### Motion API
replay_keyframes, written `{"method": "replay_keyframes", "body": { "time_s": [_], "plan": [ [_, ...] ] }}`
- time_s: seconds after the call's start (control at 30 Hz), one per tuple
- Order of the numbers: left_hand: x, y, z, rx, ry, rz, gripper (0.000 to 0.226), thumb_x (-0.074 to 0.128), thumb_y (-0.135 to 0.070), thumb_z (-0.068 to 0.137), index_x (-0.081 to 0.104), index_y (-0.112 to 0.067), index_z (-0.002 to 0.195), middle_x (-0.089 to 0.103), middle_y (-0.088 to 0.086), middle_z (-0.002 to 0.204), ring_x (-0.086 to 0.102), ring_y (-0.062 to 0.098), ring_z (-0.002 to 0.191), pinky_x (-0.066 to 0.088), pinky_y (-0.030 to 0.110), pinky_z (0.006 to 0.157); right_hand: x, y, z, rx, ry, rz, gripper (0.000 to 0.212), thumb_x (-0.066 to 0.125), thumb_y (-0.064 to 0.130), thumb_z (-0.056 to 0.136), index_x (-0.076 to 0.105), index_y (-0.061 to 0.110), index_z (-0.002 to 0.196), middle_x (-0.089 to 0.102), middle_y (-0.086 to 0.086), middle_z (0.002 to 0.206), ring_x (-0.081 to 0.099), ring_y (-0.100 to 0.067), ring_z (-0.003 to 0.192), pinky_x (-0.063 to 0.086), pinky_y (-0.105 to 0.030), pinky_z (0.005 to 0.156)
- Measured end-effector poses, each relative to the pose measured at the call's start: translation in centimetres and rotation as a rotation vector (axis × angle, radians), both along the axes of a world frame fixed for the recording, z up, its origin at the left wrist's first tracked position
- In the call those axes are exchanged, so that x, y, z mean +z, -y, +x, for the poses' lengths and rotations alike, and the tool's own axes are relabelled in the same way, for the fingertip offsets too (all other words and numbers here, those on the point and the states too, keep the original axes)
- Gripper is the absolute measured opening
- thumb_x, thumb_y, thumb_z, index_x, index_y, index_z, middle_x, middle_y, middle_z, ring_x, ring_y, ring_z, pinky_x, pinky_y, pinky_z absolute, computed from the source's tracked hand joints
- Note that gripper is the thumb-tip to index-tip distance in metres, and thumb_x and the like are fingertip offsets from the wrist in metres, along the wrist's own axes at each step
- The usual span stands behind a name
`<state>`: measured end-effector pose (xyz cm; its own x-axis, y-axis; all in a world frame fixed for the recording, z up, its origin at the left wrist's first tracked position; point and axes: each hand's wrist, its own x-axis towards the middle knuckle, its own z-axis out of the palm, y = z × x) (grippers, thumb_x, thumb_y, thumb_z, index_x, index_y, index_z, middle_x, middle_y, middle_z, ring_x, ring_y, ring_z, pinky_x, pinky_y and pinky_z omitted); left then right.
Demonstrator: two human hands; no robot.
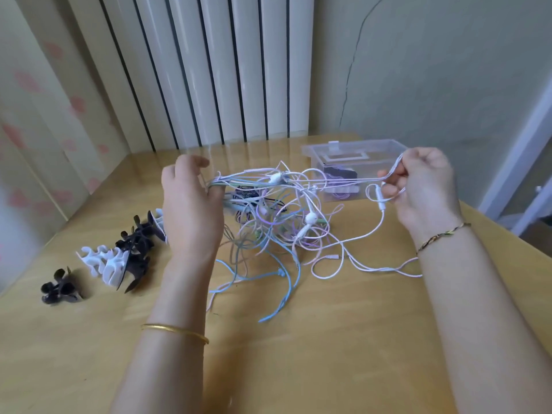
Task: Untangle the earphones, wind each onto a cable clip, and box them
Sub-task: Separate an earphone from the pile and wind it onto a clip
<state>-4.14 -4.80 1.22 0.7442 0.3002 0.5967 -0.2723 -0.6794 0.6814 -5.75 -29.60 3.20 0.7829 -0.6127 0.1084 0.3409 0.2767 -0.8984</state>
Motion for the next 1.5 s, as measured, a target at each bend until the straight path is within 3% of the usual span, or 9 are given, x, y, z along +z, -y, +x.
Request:
{"method": "replay_keyframes", "body": {
  "time_s": [0.27, 0.43, 0.63, 0.8, 0.9, 1.03, 1.27, 1.4, 1.5],
  "plan": [
    [-1.3, 0.7, 1.0, -0.207, -0.379, 0.171, 0.058, 0.063, -0.008, 0.081, 0.045, -0.022, 0.135, 0.042, 0.013, 0.131, 0.050, 0.031, 0.113, 0.040, 0.033, 0.093, -0.9, -0.5, 0.0, 0.164, -0.227, -0.737, 0.014, 0.055, 0.011, 0.090, 0.058, 0.022, 0.082, 0.054, 0.004, 0.075, 0.046, 0.001, 0.040, 0.031, -0.014, 0.035],
    [-0.7, 1.5, 0.3, -0.287, -0.396, 0.299, 0.060, 0.058, -0.003, 0.077, 0.049, -0.025, 0.132, 0.042, 0.005, 0.132, 0.038, 0.027, 0.125, 0.029, 0.025, 0.093, -1.5, -1.2, -0.1, 0.369, -0.257, -1.121, 0.004, 0.074, 0.018, 0.079, 0.070, 0.016, 0.080, 0.063, 0.012, 0.076, 0.055, 0.000, 0.072, 0.038, -0.004, 0.062],
    [0.1, 3.8, -1.1, -0.505, -0.281, 0.291, 0.039, 0.053, -0.031, 0.071, 0.061, -0.029, 0.109, 0.058, -0.010, 0.112, 0.053, 0.010, 0.110, 0.038, 0.034, 0.101, -2.2, -1.6, -0.1, 0.373, -0.485, -1.479, 0.005, 0.074, 0.023, 0.080, 0.070, 0.019, 0.079, 0.059, 0.012, 0.071, 0.058, -0.012, 0.079, 0.046, -0.026, 0.073],
    [-1.1, 4.1, -0.6, -0.375, -0.333, 0.547, 0.040, 0.062, -0.025, 0.081, 0.054, -0.032, 0.120, 0.056, -0.013, 0.114, 0.050, 0.014, 0.112, 0.026, 0.035, 0.092, -1.5, -1.6, 0.1, 0.173, -0.298, -1.320, 0.016, 0.067, 0.020, 0.083, 0.065, 0.021, 0.067, 0.062, 0.006, 0.059, 0.064, -0.015, 0.064, 0.050, -0.032, 0.067],
    [-1.0, 3.9, -0.5, -0.326, -0.305, 0.516, 0.025, 0.057, -0.018, 0.086, 0.059, -0.028, 0.108, 0.058, -0.011, 0.107, 0.052, 0.015, 0.106, 0.026, 0.032, 0.086, -1.0, -1.8, 0.0, 0.049, -0.182, -1.114, 0.019, 0.063, 0.020, 0.083, 0.062, 0.026, 0.066, 0.062, 0.008, 0.057, 0.061, -0.012, 0.054, 0.051, -0.033, 0.066],
    [-0.6, 3.2, -0.2, -0.289, -0.213, 0.374, 0.003, 0.062, -0.021, 0.088, 0.060, -0.023, 0.088, 0.057, -0.005, 0.085, 0.056, 0.026, 0.090, 0.040, 0.032, 0.079, -0.8, -1.9, -0.1, -0.124, -0.148, -1.050, 0.022, 0.061, 0.022, 0.085, 0.058, 0.031, 0.065, 0.066, 0.006, 0.079, 0.062, -0.017, 0.077, 0.050, -0.035, 0.073],
    [-0.3, 2.0, 0.3, -0.176, 0.007, 0.205, 0.018, 0.056, -0.005, 0.090, 0.072, -0.007, 0.098, 0.052, 0.000, 0.080, 0.041, 0.015, 0.079, 0.023, 0.014, 0.066, -0.7, -1.3, -0.3, -0.338, -0.273, -1.174, 0.013, 0.053, 0.025, 0.092, 0.063, 0.025, 0.085, 0.050, 0.011, 0.095, 0.048, -0.014, 0.068, 0.030, -0.026, 0.061],
    [-0.6, 0.4, 1.2, -0.011, 0.000, 0.096, 0.023, 0.047, -0.006, 0.091, 0.069, -0.008, 0.098, 0.064, 0.015, 0.095, 0.058, 0.030, 0.089, 0.031, 0.023, 0.072, -0.3, 0.3, -0.3, -0.078, -0.168, -0.954, 0.001, 0.064, 0.022, 0.087, 0.064, 0.023, 0.086, 0.058, 0.008, 0.078, 0.053, -0.002, 0.068, 0.043, -0.019, 0.060],
    [-1.0, -0.6, 1.9, 0.037, -0.062, 0.032, 0.022, 0.043, -0.008, 0.092, 0.065, -0.008, 0.094, 0.063, 0.016, 0.095, 0.058, 0.036, 0.090, 0.036, 0.031, 0.074, 0.2, 2.0, -1.2, 0.176, -0.223, -0.962, 0.018, 0.075, 0.011, 0.078, 0.064, 0.018, 0.090, 0.057, 0.004, 0.079, 0.051, -0.002, 0.067, 0.038, -0.003, 0.050]
  ]
}}
